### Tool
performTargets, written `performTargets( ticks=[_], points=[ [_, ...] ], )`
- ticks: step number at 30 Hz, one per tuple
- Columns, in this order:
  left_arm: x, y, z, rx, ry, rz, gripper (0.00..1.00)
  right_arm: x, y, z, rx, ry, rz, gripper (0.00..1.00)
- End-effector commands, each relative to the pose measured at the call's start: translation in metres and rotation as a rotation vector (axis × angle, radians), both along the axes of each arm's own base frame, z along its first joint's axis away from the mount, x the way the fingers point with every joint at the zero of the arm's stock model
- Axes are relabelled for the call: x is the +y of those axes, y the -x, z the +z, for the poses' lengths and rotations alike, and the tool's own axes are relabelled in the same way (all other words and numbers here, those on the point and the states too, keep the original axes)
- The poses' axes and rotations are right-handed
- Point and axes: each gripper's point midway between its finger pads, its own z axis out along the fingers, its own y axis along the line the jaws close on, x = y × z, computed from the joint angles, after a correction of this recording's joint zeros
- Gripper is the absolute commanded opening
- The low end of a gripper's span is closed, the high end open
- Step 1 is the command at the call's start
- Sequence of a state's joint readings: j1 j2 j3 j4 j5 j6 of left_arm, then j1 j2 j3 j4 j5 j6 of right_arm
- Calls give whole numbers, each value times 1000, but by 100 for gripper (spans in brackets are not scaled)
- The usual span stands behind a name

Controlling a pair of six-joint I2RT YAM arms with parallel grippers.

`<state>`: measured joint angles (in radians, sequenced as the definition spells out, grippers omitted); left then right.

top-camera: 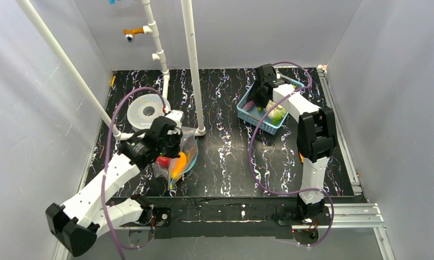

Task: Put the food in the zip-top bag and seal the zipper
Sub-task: Pick up the fake vegetable from the bin.

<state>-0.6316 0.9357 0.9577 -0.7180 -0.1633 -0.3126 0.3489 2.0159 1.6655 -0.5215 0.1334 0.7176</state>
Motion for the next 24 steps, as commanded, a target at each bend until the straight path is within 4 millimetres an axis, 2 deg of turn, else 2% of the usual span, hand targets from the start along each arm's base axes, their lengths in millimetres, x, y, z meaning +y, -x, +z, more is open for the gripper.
performTargets(
  ticks=[1, 11, 15, 21, 24],
  points=[
    [-7, 3, -10, 50, -22, -64, 0, -1, -17, 13, -77, -34, -72, 52],
    [-5, 7, -2, -34, 38, -75, 0, 13, -16, -22, 9, -74, -49, 54],
    [-3, 7, 3, -61, 49, -70, 0, 13, -13, -32, 20, -94, -75, 54],
    [-2, 7, 7, -84, 66, -70, 0, 10, -22, -48, 47, -50, -78, 54],
    [-2, 7, 6, -83, 62, -69, 0, 7, -19, -65, 90, -16, -84, 54]
  ],
)
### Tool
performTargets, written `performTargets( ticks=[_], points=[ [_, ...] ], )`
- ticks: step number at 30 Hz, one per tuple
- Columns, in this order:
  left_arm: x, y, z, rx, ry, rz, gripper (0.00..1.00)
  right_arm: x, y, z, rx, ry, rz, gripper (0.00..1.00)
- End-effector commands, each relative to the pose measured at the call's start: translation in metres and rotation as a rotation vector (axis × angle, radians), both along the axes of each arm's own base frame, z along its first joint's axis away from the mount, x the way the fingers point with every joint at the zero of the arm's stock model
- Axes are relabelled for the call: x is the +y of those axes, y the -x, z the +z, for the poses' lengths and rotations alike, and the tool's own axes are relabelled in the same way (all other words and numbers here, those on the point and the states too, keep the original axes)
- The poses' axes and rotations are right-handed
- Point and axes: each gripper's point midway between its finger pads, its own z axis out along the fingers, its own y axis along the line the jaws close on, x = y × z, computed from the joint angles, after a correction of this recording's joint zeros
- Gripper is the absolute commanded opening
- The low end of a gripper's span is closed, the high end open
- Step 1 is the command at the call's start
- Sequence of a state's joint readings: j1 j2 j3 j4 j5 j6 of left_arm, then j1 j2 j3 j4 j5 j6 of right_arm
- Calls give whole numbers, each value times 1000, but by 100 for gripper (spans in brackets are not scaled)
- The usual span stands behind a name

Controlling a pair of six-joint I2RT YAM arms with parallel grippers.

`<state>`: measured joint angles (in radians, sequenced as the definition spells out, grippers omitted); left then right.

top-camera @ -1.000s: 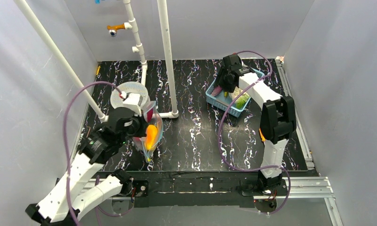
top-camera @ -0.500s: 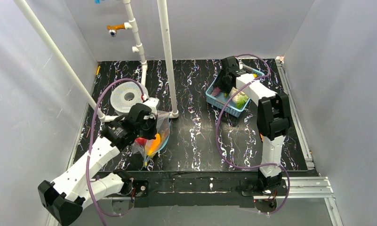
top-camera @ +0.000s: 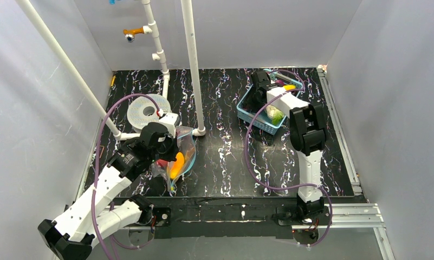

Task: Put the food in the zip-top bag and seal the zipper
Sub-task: Pick up the fake vegetable from the bin.

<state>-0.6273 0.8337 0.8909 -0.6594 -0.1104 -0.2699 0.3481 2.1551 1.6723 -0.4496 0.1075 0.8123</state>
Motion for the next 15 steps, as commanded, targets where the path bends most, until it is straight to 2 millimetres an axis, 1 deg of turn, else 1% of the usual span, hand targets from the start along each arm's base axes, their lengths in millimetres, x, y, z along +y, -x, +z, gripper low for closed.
performTargets(
  ticks=[1, 4, 5, 7, 10, 12, 15],
  points=[
    [2, -1, 2, -19, 3, -3, 0, -7, -5, -14, 27, 45, -19, 54],
    [4, -1, 3, -24, 1, 5, 0, -9, 1, -26, 50, 54, -16, 54],
    [4, -1, 3, -24, 1, 4, 0, -8, 2, -26, 48, 46, -10, 53],
    [3, -1, 3, -25, 5, 4, 0, -4, 1, -19, 19, 22, 7, 45],
    [3, -2, 2, -20, 3, 4, 0, -2, 0, 6, -34, 7, 38, 34],
    [3, -2, 2, -18, 2, 4, 0, -4, -3, 29, -82, 14, 57, 27],
    [3, -3, 1, -18, -2, 8, 0, -10, -5, 70, -174, 41, 107, 18]
  ],
)
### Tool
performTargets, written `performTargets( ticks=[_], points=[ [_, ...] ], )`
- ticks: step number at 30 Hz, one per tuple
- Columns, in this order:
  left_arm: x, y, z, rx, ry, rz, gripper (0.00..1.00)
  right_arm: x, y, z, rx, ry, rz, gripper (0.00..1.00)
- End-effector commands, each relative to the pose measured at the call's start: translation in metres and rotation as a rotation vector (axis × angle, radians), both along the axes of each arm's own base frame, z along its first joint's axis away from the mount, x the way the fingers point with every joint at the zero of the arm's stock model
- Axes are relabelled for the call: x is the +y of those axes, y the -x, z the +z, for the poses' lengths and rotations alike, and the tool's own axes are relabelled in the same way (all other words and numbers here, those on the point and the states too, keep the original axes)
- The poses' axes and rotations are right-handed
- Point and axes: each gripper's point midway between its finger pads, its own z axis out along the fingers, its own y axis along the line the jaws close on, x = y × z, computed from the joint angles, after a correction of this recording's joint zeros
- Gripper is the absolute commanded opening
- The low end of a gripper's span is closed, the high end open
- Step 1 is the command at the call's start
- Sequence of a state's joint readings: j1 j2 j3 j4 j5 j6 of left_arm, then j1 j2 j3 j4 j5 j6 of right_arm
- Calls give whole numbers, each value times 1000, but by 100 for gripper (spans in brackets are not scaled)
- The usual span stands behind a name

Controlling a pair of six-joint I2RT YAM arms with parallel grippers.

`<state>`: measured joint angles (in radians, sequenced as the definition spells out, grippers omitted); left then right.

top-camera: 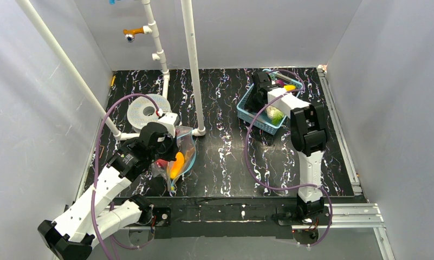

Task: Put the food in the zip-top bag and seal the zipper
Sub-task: Pick up the fake vegetable from the bin, then place the fake vegetable in the zipper food storage bag.

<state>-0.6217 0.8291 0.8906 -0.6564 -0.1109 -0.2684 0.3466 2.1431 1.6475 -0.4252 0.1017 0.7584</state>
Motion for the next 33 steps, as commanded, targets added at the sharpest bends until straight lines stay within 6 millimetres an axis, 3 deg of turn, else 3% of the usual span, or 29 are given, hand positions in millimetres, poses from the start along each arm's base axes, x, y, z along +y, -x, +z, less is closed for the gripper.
performTargets(
  ticks=[1, 5, 8, 10, 14, 17, 19, 22, 25, 29, 33],
  points=[
    [3, -2, -1, -11, -8, 6, 0, -11, -7, 84, -188, 34, 71, 14],
    [6, -4, -2, -16, -17, 19, 0, -29, 0, 126, -290, 105, 109, 2],
    [8, -5, -3, -18, -26, 30, 0, -33, 17, 149, -341, 105, 149, 1],
    [10, -6, -3, -18, -33, 38, 0, -27, 37, 153, -351, 54, 204, 1],
    [11, -7, -5, -19, -42, 48, 0, 14, 96, 149, -322, -199, 407, 1],
    [12, -9, -6, -19, -46, 54, 0, 48, 150, 133, -244, -382, 552, 1],
    [12, -10, -7, -20, -47, 56, 0, 69, 188, 121, -161, -439, 644, 1],
    [12, -11, -7, -23, -49, 56, 0, 102, 242, 121, -104, -479, 793, 1],
    [12, -12, -9, -20, -56, 55, 0, 124, 287, 137, -112, -505, 894, 1],
    [12, -13, -9, -23, -60, 58, 0, 137, 323, 165, -130, -630, 927, 1],
    [13, -13, -6, -36, -54, 62, 0, 156, 360, 201, -126, -864, 988, 1]
  ],
)
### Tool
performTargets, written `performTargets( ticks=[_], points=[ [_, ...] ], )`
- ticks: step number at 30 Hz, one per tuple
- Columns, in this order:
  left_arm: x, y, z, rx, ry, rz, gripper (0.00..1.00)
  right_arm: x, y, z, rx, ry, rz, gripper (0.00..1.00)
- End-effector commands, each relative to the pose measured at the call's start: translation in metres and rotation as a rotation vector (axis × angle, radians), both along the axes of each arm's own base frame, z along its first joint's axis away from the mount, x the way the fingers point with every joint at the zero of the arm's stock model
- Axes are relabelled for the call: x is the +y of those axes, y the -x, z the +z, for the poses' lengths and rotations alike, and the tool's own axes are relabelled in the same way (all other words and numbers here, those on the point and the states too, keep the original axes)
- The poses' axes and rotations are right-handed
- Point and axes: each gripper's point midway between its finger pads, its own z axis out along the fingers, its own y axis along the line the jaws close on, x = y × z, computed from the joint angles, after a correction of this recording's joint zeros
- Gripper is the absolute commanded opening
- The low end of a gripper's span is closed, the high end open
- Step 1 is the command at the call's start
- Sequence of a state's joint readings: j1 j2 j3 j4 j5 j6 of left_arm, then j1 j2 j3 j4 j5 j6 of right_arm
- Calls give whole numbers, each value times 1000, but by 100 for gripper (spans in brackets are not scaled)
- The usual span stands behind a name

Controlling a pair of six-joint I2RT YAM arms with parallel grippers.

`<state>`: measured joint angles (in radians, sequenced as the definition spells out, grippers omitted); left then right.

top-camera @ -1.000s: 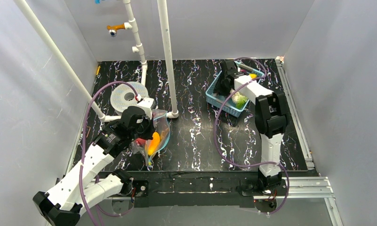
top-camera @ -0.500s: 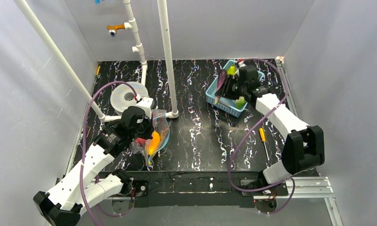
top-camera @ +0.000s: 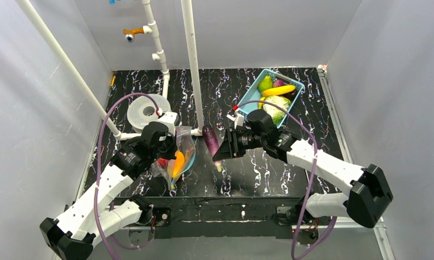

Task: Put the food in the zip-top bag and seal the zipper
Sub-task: Place the fake vegetable in the zipper food storage bag.

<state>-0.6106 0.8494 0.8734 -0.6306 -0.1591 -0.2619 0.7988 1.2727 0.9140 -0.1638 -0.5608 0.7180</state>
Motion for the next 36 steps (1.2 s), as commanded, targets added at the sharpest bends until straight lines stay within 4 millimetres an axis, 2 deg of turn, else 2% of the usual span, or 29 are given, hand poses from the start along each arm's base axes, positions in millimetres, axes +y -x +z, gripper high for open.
performTargets(
  ticks=[1, 4, 10, 12, 18, 21, 25, 29, 34, 36],
  points=[
    [6, -3, 1, -30, -14, 19, 0, 27, 34, 59, 87, -290, 93, 1],
    [7, -3, 3, -42, -8, 22, 0, 43, 57, 77, 130, -344, 142, 1],
    [7, -3, 5, -56, 5, 21, 0, 72, 75, 86, 255, -399, 192, 1],
    [7, -3, 5, -56, 4, 21, 0, 79, 77, 82, 266, -398, 196, 1],
    [8, -2, 7, -64, 7, 22, 0, 85, 60, 45, 348, -306, 44, 1],
    [8, -2, 8, -70, 13, 22, 0, 85, 51, 35, 342, -262, -20, 1],
    [7, -1, 9, -74, 18, 18, 0, 86, 41, 30, 308, -216, -71, 2],
    [7, -1, 10, -76, 21, 13, 0, 90, 34, 24, 290, -167, -80, 7],
    [6, 0, 12, -81, 31, 8, 0, 101, 25, 31, 253, -180, -64, 15],
    [5, 1, 12, -82, 35, 4, 0, 106, 19, 32, 228, -176, -58, 21]
  ],
)
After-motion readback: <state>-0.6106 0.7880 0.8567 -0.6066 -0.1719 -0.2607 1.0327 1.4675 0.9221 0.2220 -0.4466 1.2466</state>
